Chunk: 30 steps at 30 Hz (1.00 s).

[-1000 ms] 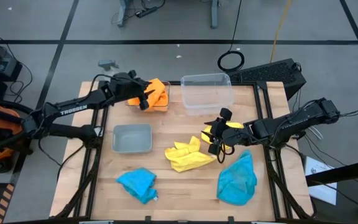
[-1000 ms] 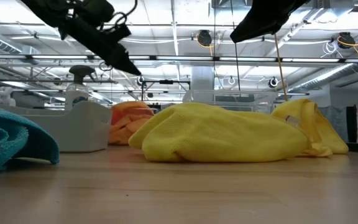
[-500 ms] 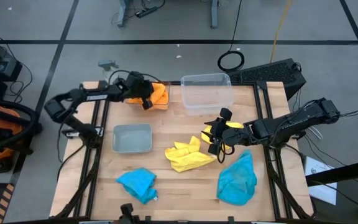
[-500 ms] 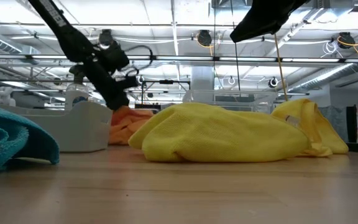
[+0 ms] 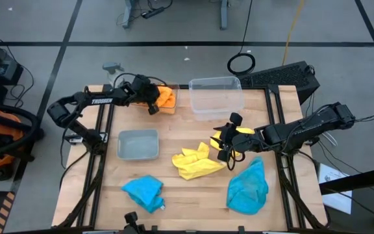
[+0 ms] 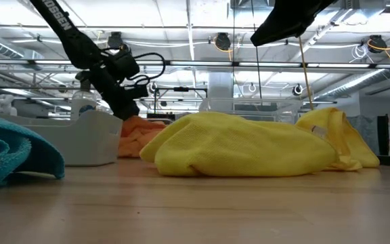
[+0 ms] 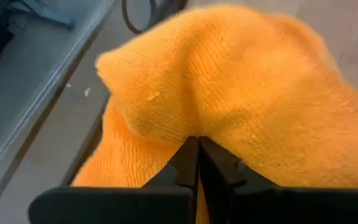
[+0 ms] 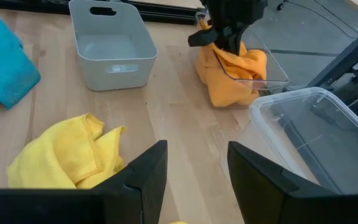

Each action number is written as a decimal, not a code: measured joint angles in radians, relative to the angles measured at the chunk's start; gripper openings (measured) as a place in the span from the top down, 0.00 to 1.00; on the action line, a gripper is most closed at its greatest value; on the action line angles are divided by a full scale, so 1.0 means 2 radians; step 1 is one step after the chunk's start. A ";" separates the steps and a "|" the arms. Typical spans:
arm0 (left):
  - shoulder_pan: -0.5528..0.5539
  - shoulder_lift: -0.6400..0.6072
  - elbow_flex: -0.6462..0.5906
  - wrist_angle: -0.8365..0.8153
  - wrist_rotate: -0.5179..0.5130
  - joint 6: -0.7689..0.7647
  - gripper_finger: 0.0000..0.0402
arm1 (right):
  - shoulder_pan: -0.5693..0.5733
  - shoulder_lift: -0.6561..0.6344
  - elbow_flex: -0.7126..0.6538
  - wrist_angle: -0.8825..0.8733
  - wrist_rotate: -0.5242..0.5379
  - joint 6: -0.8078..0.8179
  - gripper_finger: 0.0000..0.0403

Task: Sort microfiber towel by color & place in baskets
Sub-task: Put the bottom orange towel into the left transparent bin

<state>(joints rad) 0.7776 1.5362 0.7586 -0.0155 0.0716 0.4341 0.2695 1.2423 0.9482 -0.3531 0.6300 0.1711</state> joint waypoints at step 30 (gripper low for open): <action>-0.009 -0.058 0.137 -0.261 -0.002 -0.084 0.62 | 0.000 0.000 0.000 -0.015 -0.002 0.009 0.60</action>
<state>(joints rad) 0.7589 1.4197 1.0325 -0.5366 0.0669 0.2668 0.2703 1.2423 0.9485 -0.3826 0.6267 0.1884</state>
